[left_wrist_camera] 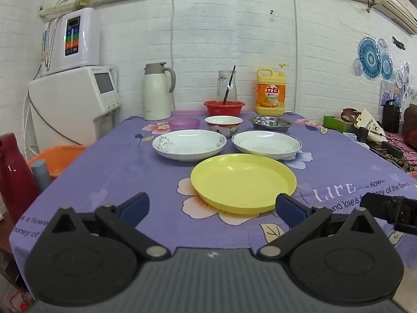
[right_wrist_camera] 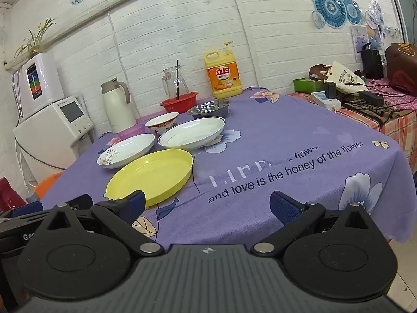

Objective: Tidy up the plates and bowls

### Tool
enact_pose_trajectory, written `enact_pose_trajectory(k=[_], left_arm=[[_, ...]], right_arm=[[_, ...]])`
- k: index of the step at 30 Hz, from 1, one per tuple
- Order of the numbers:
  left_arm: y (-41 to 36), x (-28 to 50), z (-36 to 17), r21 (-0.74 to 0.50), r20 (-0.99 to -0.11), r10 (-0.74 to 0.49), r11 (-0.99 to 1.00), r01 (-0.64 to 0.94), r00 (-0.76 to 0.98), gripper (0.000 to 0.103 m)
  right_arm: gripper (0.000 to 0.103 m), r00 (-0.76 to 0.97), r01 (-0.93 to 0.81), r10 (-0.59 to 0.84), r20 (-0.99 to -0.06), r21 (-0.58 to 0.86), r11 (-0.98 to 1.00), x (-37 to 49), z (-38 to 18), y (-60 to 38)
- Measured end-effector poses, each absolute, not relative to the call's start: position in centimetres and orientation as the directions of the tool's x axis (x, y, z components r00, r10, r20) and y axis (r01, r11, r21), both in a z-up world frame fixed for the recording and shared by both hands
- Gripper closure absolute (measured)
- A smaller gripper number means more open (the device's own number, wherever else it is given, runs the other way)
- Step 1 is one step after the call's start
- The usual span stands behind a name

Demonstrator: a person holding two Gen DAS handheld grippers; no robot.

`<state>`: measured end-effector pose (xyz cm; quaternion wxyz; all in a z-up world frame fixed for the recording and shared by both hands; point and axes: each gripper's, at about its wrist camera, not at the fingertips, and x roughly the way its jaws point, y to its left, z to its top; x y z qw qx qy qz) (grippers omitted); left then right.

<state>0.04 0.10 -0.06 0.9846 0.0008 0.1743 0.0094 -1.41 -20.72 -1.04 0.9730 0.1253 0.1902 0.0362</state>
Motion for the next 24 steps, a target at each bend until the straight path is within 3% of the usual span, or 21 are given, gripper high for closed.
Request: enact_pose_trajectory(k=[24], left_arm=[[-0.3, 0.0, -0.3, 0.015, -0.344, 0.016, 1.0, -0.011, 0.939, 0.0]], right_arm=[[0.0, 0.904, -0.049, 0.172, -0.392, 0.305, 0.951, -1.6, -2.7, -21.7]])
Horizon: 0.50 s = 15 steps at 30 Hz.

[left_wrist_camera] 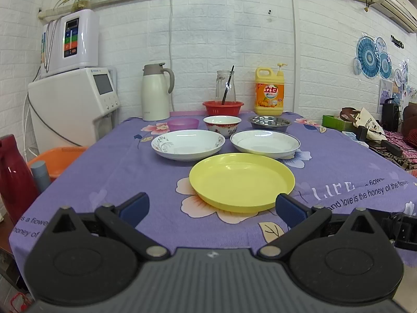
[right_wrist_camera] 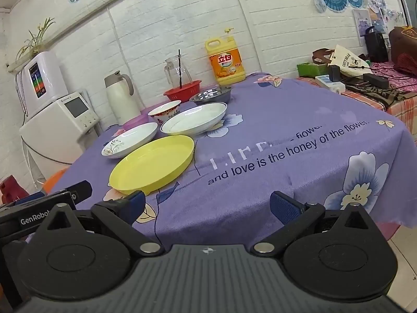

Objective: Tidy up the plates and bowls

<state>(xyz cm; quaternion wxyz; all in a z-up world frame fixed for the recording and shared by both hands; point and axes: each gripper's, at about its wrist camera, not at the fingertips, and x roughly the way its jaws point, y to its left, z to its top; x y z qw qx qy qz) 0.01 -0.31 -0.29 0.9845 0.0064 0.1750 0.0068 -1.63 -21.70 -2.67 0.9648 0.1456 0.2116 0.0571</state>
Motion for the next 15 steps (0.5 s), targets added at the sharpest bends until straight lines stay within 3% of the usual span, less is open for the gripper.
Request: enact_pose_trajectory(k=[15], left_arm=[[-0.28, 0.2, -0.35, 0.021, -0.348, 0.0, 1.0, 0.008, 0.938, 0.0]], right_arm=[[0.0, 0.892, -0.052, 0.184, -0.412, 0.31, 0.949, -1.34, -3.03, -21.64]])
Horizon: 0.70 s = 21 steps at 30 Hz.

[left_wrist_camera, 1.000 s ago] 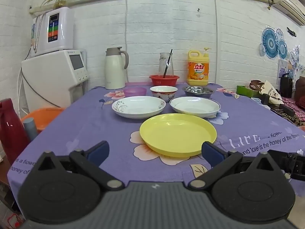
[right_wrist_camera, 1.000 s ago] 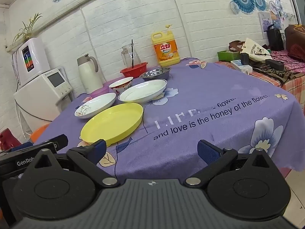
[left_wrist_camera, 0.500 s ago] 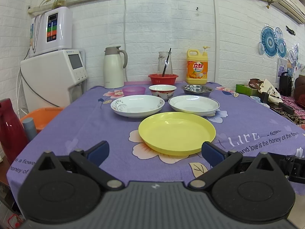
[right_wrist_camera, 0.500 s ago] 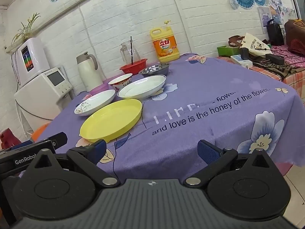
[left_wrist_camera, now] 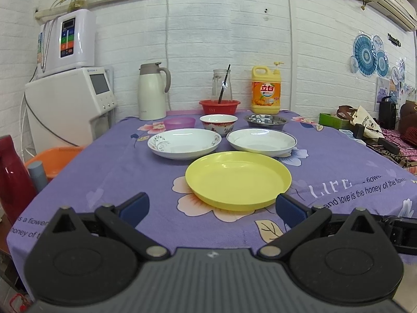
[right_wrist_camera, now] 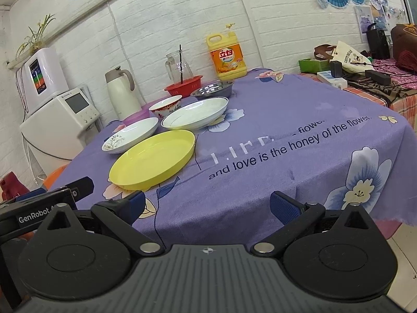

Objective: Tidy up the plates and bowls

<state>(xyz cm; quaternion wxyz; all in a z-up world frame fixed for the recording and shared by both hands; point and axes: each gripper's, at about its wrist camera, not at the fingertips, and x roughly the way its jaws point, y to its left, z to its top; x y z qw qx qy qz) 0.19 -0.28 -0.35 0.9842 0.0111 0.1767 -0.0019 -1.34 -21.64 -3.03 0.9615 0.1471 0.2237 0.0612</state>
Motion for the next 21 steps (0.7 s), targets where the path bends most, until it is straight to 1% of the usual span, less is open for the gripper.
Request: enact_pose_trajectory(k=[21], left_arm=[[-0.21, 0.37, -0.53, 0.023, -0.353, -0.002, 1.0, 0.01, 0.935, 0.0]], right_arm=[[0.0, 0.879, -0.061, 0.197, -0.434, 0.307, 0.95, -0.98, -3.51, -21.21]])
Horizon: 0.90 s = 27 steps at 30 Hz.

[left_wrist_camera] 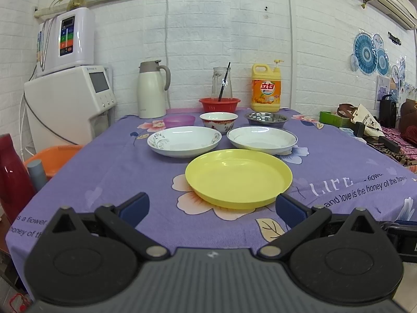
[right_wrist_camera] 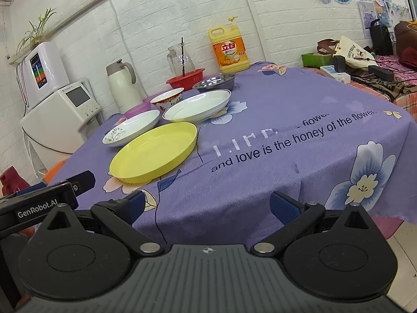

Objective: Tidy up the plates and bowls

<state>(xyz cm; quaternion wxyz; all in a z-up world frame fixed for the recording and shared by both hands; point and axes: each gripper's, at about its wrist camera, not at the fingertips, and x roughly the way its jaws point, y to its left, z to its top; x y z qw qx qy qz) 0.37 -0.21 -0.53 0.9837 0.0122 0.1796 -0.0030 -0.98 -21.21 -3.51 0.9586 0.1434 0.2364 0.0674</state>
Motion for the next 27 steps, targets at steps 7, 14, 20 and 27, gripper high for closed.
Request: enact_pose_trajectory(k=[7, 14, 20, 27], left_arm=[[-0.24, 0.42, -0.62, 0.027, -0.356, -0.001, 1.0, 0.011, 0.935, 0.0], [-0.28, 0.47, -0.72, 0.028, -0.359, 0.002, 1.0, 0.008, 0.933, 0.0], [-0.19, 0.65, -0.98, 0.028, -0.368, 0.008, 1.0, 0.003, 0.93, 0.0], [-0.01, 1.24, -1.28, 0.036, -0.379, 0.013, 0.999, 0.0, 0.925, 0.0]], right_arm=[[0.0, 0.874, -0.06, 0.199, -0.443, 0.309, 0.949, -0.79, -3.64, -21.19], [0.0, 0.87, -0.063, 0.202, -0.449, 0.305, 0.95, -0.75, -3.81, -21.02], [0.0, 0.865, -0.064, 0.205, -0.457, 0.306, 0.95, -0.57, -4.01, -20.96], [0.0, 0.863, -0.06, 0.204, -0.462, 0.307, 0.95, -0.36, -4.26, -20.87]])
